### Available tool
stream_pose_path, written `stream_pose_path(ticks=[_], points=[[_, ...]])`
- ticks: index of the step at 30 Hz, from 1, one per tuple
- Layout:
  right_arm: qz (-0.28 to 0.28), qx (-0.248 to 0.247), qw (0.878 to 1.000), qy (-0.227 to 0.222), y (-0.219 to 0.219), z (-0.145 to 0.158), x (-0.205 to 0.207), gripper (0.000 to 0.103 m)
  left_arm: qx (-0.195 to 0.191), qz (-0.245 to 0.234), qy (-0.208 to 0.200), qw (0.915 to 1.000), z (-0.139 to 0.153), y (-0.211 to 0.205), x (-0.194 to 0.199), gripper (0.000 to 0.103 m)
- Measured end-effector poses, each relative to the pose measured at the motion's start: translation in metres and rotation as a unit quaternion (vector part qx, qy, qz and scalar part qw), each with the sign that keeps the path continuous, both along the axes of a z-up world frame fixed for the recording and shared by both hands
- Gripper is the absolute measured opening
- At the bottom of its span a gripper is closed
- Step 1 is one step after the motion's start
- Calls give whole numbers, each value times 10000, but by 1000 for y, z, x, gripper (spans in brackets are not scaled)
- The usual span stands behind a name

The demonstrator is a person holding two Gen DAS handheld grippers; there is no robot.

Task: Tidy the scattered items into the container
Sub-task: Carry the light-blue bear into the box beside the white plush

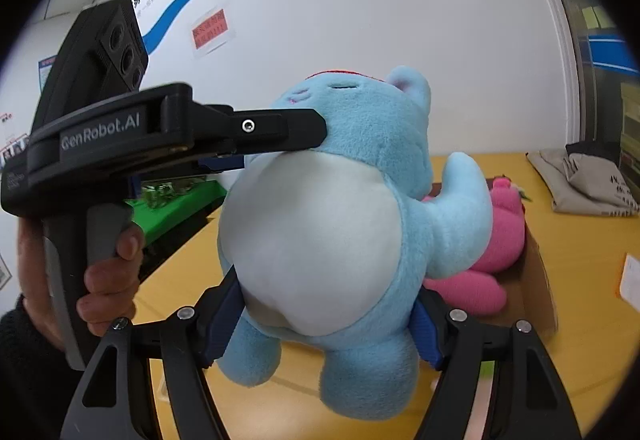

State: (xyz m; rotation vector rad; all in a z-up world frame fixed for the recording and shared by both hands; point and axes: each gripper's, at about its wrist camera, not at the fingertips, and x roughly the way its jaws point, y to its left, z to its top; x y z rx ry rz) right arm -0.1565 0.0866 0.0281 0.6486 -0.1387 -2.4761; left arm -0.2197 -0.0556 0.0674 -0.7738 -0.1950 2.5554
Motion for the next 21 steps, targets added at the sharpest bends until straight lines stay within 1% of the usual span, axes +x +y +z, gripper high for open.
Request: stream_pose_path(ticks=[3,6,8,10,11,12,15,18,20,21], points=[[-102,-40,9999,-90,-9,-14,-29,72,-7,56,-163,9999,-17,-1,-35,70],[-167,-181,9986,-460,-11,-44,-72,73,-49,142,-479,9987,-53,0,-66,70],[-278,-152,9962,-815,-17,-72,-95,74,-62,206,-788,9967,-85,-7,-91,70],[-370,-76,9908,-1301,-21,-96,-111,79,-114,215,-1099,9936,-116,-9,-107,70],[-420,-137,9879,-1486,-20,-104,-115,81,-42,142,-1137,9934,-124,-9,-108,70],[-444,-199,9864,-1570,-17,-108,-116,86,83,84,-1127,9936,-129,-10,-107,70],[-427,-296,9837,-1720,-9,-107,-110,87,264,84,-1127,9932,-132,-17,-107,71],[-676,-149,9849,-1586,-1,-94,-96,87,134,80,-1131,9935,-131,-16,-106,73],[-849,-222,9865,-1380,9,-82,-91,77,110,108,-1168,9930,-128,-14,-107,75],[-949,-205,9867,-1307,14,-79,-98,65,90,131,-1194,9927,-128,-13,-108,76]])
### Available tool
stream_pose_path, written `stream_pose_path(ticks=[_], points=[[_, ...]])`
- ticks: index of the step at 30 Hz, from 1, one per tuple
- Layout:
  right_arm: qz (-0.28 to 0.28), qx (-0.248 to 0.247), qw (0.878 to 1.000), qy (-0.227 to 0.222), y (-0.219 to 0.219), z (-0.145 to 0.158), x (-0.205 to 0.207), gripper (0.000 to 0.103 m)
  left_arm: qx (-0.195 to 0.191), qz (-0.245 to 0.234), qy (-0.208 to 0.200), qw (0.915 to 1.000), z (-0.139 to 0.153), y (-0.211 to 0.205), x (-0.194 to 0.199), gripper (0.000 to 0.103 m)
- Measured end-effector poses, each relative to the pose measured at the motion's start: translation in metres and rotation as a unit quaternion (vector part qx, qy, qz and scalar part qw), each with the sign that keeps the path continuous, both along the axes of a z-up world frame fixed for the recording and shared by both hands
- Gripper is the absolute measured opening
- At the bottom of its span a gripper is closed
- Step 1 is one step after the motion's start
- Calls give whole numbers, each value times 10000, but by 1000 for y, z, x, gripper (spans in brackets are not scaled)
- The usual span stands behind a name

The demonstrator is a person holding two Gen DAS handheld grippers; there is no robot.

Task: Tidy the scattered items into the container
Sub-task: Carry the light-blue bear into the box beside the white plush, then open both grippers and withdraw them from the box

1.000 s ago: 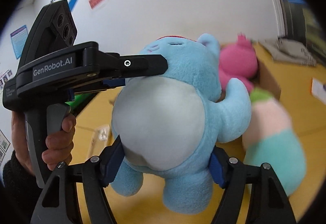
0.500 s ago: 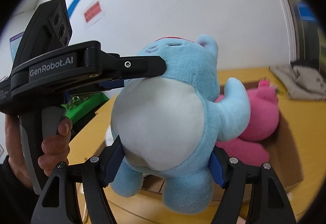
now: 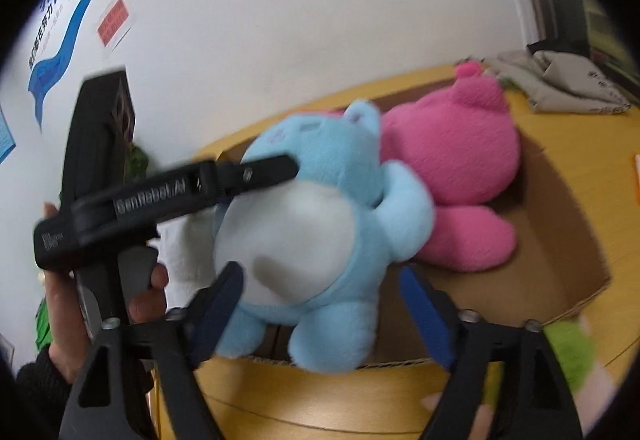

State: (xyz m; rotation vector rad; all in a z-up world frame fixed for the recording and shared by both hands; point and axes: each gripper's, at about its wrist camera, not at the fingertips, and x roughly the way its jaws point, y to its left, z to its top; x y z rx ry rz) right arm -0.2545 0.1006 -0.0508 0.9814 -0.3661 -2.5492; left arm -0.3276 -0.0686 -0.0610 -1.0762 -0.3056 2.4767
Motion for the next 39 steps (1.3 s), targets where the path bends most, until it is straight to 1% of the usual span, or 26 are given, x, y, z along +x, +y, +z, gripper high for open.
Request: stream_pose_path(ticks=[1,2,3,4,5,6,7,8,10,11,12,13,14,15,16,19,21,22,24,26,32,34,35,37,38,39], points=[[-59,103,9999,19,3,2,-3,58,-29,4,-15,10000,0,1,-2,76],[-11,220,9997,-90,2,-1,-14,58,-87,13,-39,10000,-1,2,-4,76],[79,263,9993,-246,-1,-5,-22,55,-177,9,-91,9998,-3,5,-6,77],[95,415,9980,-475,0,-12,-29,47,-323,-36,-178,9993,-8,9,-7,77],[111,648,9953,-711,-3,-24,-32,43,-500,-79,-234,9984,-13,15,-8,77],[142,729,9939,-816,-6,-34,-31,43,-582,-74,-200,9981,-16,18,-6,77],[110,804,9937,-773,-7,-38,-28,42,-562,-32,-176,9983,-15,18,-4,78],[89,823,9941,-698,-7,-36,-23,42,-490,35,-200,9986,-12,17,-2,78],[69,655,9951,-732,-1,-28,-21,44,-391,119,-218,9989,-3,17,5,78],[74,683,9950,-723,1,-24,-19,46,-362,119,-202,9991,1,18,12,78],[51,773,9945,-698,2,-22,-17,57,-377,97,-185,9991,5,21,21,79],[3,867,9939,-682,5,-21,-18,73,-444,75,-175,9988,6,24,31,81],[13,900,9934,-715,7,-21,-19,80,-549,102,-191,9983,5,26,41,82],[79,937,9926,-764,6,-24,-17,80,-634,161,-241,9976,3,27,49,82],[143,1085,9913,-732,1,-24,-13,80,-685,192,-320,9970,-2,26,58,82],[175,1567,9858,-573,-9,-39,-2,79,-740,296,-662,9946,-24,15,76,82],[195,1771,9830,-453,-13,-44,-4,79,-550,360,-837,9943,-33,5,84,82],[186,1754,9832,-462,-12,-44,-3,79,-518,357,-854,9944,-36,2,91,80],[256,1803,9822,-452,-13,-45,2,78,-598,337,-783,9946,-37,3,102,79],[310,1820,9818,-440,-10,-46,8,78,-593,362,-810,9943,-37,3,111,79],[444,1772,9820,-470,-5,-47,47,80,-576,321,-832,9944,-37,0,135,79],[411,1672,9838,-504,1,-41,56,80,-626,436,-759,9942,-32,-5,143,80],[411,1605,9851,-456,4,-34,64,80,-700,542,-661,9939,-25,-7,150,82],[380,1531,9873,-175,9,-17,85,83,-869,775,-360,9925,-9,-12,167,94],[347,1522,9877,-47,12,-10,94,85,-939,889,-178,9914,1,-15,178,97],[317,1512,9880,60,17,-4,101,87,-975,971,-23,9905,9,-17,186,103]])
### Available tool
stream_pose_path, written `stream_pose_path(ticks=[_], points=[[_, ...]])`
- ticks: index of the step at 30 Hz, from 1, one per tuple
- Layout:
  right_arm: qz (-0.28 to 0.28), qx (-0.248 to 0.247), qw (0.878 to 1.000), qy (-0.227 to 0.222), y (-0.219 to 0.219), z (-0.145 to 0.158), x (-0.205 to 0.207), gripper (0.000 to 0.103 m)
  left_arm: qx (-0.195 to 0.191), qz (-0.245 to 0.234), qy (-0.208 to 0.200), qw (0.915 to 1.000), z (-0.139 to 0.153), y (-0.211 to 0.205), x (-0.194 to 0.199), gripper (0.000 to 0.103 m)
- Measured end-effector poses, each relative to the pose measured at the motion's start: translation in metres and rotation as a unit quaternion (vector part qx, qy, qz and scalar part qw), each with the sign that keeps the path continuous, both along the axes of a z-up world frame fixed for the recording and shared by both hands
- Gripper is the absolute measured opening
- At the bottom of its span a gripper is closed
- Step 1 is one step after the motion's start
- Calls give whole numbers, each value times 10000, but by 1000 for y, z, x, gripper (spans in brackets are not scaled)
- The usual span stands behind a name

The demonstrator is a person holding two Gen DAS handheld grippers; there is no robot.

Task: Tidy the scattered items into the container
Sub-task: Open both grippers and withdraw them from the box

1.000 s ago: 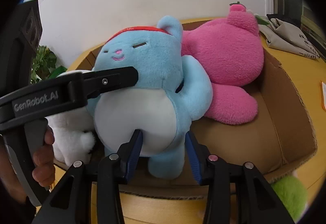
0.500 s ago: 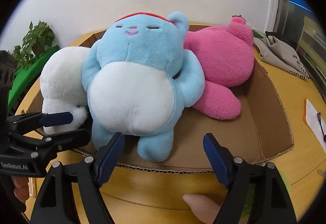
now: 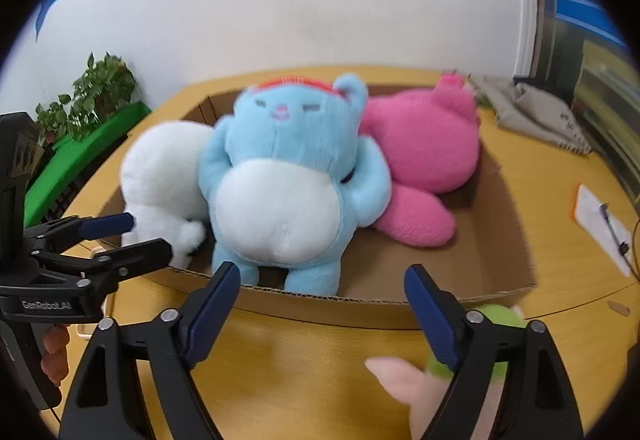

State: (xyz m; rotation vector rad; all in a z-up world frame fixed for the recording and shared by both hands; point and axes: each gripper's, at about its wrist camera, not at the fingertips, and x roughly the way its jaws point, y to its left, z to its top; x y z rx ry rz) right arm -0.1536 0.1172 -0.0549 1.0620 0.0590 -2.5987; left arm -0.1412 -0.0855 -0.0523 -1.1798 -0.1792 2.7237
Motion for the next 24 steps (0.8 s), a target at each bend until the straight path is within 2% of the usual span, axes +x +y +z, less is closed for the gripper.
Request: stream_pose_path(ticks=[2,3,8,12,18,24], points=[[-56,5,9998,209,8,12,15,95,-78,119,332,9993,19,3,24,103],[-83,18,9996,286,11,15,20,103,-91,154,416,9990,25,4,33,103],[-116,184,9981,576,17,28,44,102,-181,385,709,9966,46,16,70,103],[-141,212,9971,712,23,37,61,102,-170,316,827,9959,55,32,91,103],[-192,360,9948,928,32,51,81,102,-252,193,838,9960,60,46,111,103],[-164,488,9929,1070,33,59,94,102,-69,234,851,9961,60,48,119,103]])
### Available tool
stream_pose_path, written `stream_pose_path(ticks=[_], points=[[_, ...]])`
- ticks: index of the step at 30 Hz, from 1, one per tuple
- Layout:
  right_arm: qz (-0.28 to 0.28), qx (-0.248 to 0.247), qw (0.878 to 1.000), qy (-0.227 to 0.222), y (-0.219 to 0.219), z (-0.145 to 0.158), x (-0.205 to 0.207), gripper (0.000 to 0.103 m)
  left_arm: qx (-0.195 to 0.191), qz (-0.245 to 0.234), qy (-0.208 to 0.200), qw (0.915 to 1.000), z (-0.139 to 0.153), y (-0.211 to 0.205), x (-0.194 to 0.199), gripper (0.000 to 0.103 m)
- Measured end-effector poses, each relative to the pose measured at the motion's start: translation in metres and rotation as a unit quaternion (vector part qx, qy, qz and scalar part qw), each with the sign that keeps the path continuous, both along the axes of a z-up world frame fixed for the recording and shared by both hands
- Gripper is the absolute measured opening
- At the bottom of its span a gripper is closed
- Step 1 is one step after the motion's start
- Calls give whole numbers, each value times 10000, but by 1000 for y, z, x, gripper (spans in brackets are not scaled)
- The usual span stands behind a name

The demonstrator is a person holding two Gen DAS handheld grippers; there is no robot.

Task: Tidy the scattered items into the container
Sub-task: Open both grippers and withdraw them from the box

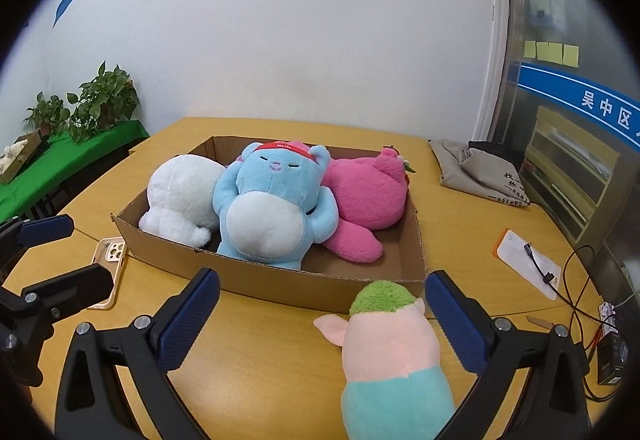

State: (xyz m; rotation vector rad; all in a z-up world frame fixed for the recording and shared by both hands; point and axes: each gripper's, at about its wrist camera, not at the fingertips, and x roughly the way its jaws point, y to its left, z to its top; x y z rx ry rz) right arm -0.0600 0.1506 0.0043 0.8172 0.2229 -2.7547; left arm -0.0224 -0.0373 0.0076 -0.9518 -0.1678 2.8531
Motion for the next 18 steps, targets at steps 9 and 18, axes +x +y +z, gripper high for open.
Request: stream_pose_path(ticks=[9,18], points=[[-47,38,10000,20,3,1,3,102,107,73,15,9999,-1,1,1,103],[2,-35,10000,26,4,2,6,102,176,11,-33,9998,-5,4,0,103]])
